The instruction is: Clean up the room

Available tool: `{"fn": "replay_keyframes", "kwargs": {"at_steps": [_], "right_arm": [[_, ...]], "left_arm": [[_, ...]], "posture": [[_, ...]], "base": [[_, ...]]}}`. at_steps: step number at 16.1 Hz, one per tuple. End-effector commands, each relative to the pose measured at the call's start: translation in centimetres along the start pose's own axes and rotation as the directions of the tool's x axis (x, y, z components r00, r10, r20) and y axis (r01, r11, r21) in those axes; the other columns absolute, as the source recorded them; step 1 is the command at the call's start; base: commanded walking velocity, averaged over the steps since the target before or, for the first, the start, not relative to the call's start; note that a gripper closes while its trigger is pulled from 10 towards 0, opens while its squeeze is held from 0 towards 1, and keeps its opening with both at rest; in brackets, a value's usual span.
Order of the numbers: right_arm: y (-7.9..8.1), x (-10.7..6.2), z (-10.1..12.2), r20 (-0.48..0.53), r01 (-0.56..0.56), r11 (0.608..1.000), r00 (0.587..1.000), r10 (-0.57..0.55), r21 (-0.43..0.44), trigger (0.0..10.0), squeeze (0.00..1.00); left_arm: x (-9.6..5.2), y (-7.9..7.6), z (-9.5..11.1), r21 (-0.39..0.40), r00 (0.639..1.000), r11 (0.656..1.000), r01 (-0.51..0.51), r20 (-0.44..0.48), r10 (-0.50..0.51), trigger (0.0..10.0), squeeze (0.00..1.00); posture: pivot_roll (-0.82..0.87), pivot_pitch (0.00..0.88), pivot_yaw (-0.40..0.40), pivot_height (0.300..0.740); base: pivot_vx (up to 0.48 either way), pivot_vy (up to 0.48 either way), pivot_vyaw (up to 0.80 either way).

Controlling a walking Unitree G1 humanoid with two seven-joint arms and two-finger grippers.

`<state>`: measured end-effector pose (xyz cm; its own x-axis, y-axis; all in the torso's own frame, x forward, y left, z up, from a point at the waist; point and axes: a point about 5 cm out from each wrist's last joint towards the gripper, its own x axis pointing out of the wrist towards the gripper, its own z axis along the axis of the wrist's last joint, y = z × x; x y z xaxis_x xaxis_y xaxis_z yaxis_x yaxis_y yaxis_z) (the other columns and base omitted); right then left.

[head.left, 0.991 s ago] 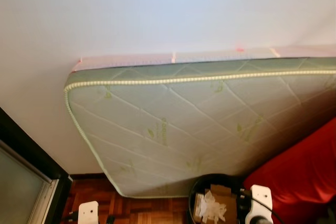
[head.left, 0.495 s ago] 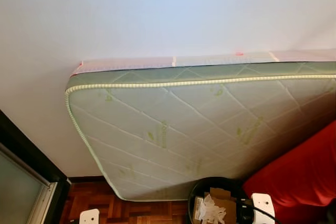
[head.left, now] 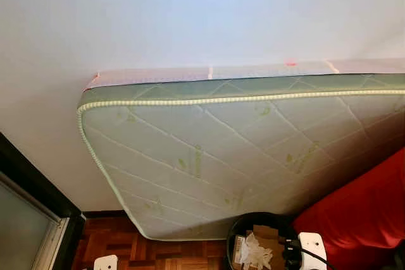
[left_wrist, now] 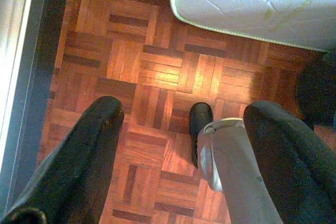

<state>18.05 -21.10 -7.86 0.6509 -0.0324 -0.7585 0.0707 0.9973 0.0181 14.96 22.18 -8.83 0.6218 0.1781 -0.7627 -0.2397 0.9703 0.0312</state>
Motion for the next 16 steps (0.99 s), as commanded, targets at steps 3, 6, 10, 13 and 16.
{"fn": "replay_keyframes", "kwargs": {"at_steps": [3,6,10,13,16], "right_arm": [[0.1,0.0,0.0,-0.007,0.002,1.0,1.0,-0.002,0.002,10.0,0.0],[0.2,0.0,-0.1,-0.006,0.002,1.0,1.0,-0.002,0.003,10.0,0.0],[0.2,0.0,-0.2,-0.008,0.002,1.0,1.0,-0.002,0.006,10.0,0.0],[0.3,0.0,-0.2,-0.009,0.001,1.0,1.0,-0.001,0.006,10.0,0.0],[0.4,0.0,-0.3,-0.008,-0.004,1.0,1.0,0.004,0.006,10.0,0.0]], "left_arm": [[-0.2,0.5,-0.5,0.011,1.0,1.0,-0.006,-0.017,0.006,10.0,0.0],[-0.1,0.3,-0.2,0.012,1.0,1.0,-0.002,-0.004,0.002,10.0,0.0],[0.0,0.0,0.2,0.016,1.0,1.0,0.004,0.021,-0.004,10.0,0.0],[0.0,-0.2,0.4,0.018,0.999,1.0,0.004,0.033,-0.005,10.0,0.0],[0.0,-0.5,0.6,0.019,0.999,1.0,0.009,0.05,-0.01,10.0,0.0]], "posture": [[-0.02,0.098,0.003,0.74],[-0.02,0.102,0.004,0.74],[-0.02,0.102,0.003,0.74],[-0.02,0.101,0.003,0.74],[-0.02,0.099,0.001,0.74]], "base": [[-0.24,0.0,0.0],[-0.161,0.0,0.0],[-0.183,0.0,0.0],[-0.246,0.0,0.0],[-0.244,0.0,0.0]]}}
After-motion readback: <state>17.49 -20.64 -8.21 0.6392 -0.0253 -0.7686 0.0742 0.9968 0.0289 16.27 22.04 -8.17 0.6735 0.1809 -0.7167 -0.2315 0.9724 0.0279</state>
